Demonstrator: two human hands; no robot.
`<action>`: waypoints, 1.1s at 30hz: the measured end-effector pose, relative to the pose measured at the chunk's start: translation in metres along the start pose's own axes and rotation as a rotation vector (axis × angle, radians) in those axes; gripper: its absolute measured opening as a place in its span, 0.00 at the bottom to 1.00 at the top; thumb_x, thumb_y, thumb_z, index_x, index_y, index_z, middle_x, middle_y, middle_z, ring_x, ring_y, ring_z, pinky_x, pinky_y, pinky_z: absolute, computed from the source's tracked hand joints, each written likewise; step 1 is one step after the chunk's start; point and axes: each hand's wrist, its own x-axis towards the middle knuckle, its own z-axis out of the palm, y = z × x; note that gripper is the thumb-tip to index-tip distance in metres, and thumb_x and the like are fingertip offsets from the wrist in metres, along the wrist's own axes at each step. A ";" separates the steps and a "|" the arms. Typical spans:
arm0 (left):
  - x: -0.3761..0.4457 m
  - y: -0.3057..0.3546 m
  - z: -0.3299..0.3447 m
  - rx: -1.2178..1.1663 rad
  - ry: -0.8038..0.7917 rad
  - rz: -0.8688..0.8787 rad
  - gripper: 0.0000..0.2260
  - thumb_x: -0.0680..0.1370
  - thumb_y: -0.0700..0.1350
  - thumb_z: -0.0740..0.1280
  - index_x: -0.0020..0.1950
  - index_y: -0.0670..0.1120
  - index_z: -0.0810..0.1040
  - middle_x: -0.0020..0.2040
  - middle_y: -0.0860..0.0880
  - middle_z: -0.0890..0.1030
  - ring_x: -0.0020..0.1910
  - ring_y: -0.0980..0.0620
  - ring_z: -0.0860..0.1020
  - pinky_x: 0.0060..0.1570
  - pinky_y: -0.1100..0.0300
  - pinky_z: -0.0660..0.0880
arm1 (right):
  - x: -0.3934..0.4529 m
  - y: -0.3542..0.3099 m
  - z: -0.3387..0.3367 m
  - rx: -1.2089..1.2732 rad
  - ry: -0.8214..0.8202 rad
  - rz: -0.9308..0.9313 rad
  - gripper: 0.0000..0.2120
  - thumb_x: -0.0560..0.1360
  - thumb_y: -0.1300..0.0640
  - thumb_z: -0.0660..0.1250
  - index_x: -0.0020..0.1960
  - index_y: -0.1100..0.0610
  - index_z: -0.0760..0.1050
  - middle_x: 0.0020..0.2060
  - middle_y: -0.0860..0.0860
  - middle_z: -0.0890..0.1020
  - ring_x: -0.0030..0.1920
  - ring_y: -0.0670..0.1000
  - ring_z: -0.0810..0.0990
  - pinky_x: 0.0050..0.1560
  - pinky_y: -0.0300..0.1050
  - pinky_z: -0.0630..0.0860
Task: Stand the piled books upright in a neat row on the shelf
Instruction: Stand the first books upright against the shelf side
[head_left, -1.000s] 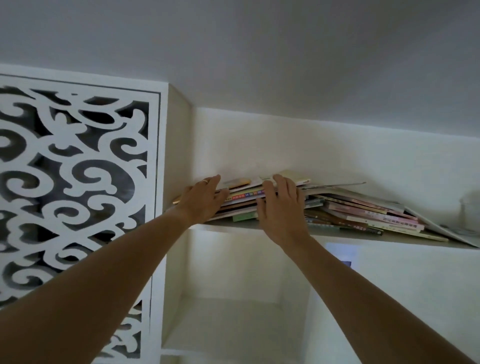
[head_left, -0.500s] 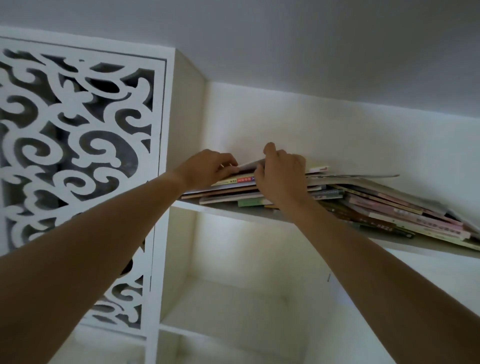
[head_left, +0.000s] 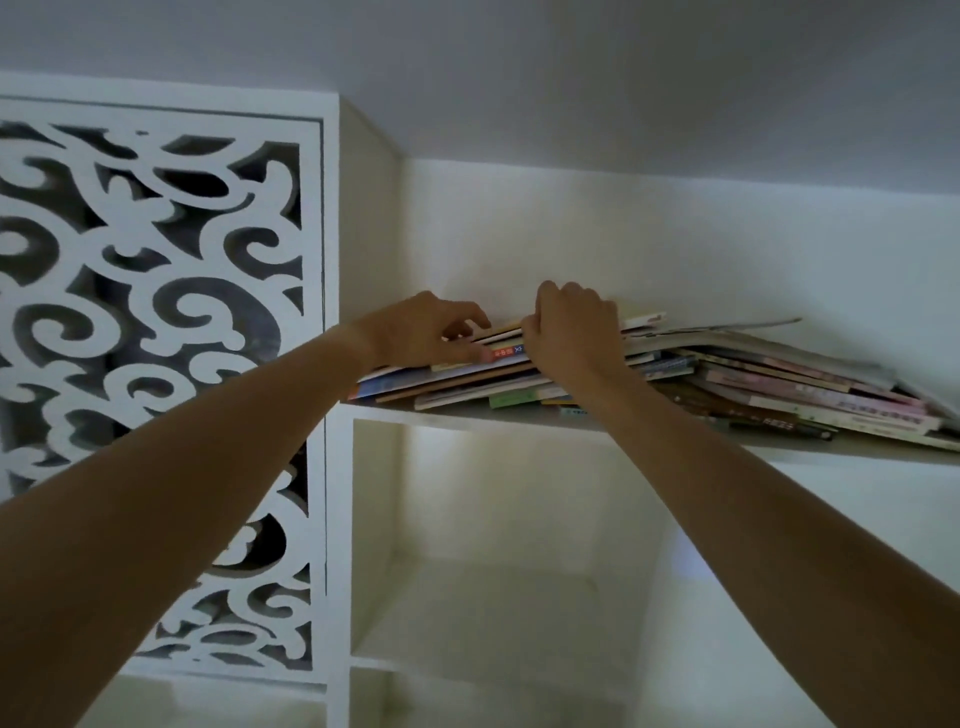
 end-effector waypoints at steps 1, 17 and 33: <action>0.002 0.003 0.000 0.099 -0.008 0.029 0.24 0.80 0.66 0.63 0.72 0.56 0.72 0.61 0.49 0.85 0.56 0.49 0.83 0.61 0.50 0.79 | -0.004 0.000 0.004 -0.007 0.055 -0.005 0.13 0.81 0.53 0.58 0.58 0.61 0.74 0.50 0.59 0.78 0.52 0.61 0.77 0.49 0.53 0.68; 0.015 0.005 0.052 0.040 0.396 -0.106 0.12 0.84 0.51 0.62 0.60 0.42 0.75 0.49 0.38 0.84 0.46 0.35 0.81 0.45 0.47 0.75 | -0.015 -0.042 0.007 0.064 0.376 0.222 0.26 0.79 0.46 0.67 0.70 0.58 0.69 0.76 0.64 0.60 0.61 0.65 0.73 0.50 0.53 0.81; -0.023 -0.017 0.026 -0.349 0.846 -0.192 0.16 0.82 0.45 0.70 0.66 0.41 0.73 0.50 0.50 0.82 0.42 0.55 0.80 0.34 0.74 0.73 | 0.021 -0.127 0.015 1.057 -0.120 0.124 0.22 0.85 0.42 0.55 0.75 0.48 0.54 0.53 0.48 0.80 0.49 0.50 0.82 0.47 0.43 0.78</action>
